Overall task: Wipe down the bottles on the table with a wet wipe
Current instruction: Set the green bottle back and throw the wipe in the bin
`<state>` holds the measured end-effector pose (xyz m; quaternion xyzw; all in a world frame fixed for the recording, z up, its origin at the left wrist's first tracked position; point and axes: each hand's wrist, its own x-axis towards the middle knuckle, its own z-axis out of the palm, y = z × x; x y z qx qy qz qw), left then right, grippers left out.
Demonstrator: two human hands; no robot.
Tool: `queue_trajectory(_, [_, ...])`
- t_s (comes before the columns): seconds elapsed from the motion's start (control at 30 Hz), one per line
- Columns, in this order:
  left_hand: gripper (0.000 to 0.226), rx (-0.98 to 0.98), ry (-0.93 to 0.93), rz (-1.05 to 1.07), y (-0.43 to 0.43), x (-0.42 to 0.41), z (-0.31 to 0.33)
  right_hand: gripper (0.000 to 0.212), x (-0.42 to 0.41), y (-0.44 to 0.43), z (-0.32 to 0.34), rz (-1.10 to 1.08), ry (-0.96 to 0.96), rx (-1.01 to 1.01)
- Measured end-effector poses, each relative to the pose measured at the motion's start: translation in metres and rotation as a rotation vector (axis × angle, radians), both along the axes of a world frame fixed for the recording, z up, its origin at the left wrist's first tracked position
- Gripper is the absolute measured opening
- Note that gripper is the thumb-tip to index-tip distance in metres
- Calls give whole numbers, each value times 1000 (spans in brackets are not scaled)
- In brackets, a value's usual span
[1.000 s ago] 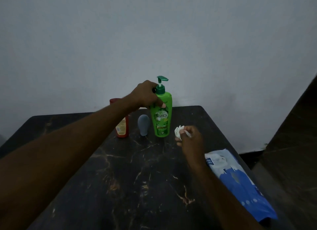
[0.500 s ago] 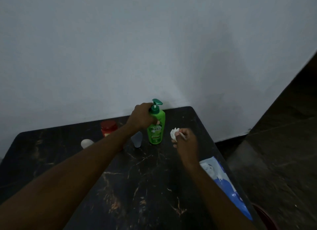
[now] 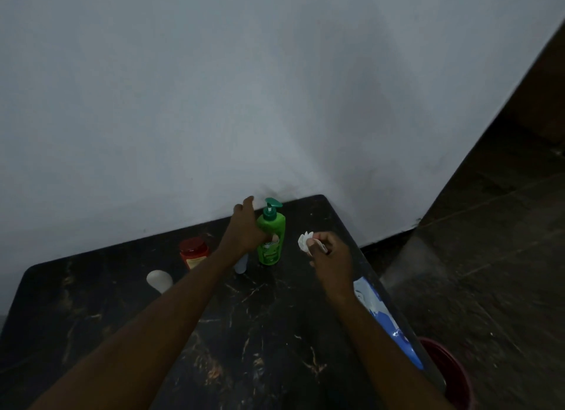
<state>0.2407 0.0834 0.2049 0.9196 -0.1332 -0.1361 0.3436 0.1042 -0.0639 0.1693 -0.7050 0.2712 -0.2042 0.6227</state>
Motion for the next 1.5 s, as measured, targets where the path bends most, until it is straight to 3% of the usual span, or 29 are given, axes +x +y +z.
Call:
queue_trajectory(0.1, [113,-72,-84,66,16,-23,19,6,-13,-1,19,1,-58,28])
queue_trajectory(0.23, [63,-239,-516,93,29,-69,58,15,-29,-4,45,-4,-89,83])
queue_trajectory(0.33, [33,-355,-629,-3,25,-98,92,22,-43,-6,69,-19,-116,144])
queue_trajectory(0.4, [26,-387,-582,-120,15,-111,106,25,-53,-8,86,-31,-154,160])
queue_trajectory(0.6, [41,-449,-164,-294,-35,-123,119,21,-82,-30,119,-89,-237,78])
queue_trajectory(0.73, [21,-507,-85,-464,-86,-128,111,17,-111,-61,125,-156,-237,-9])
queue_trajectory(0.93, [11,-512,8,-585,-180,-156,88,16,-159,-127,107,-322,-163,-14])
queue_trajectory(1.2, [9,-366,88,-747,-315,-185,-2,14,-216,-231,30,-507,-12,-31])
queue_trajectory(1.5, [3,-48,296,-899,-437,-221,-182,10,-271,-323,-146,-663,235,183])
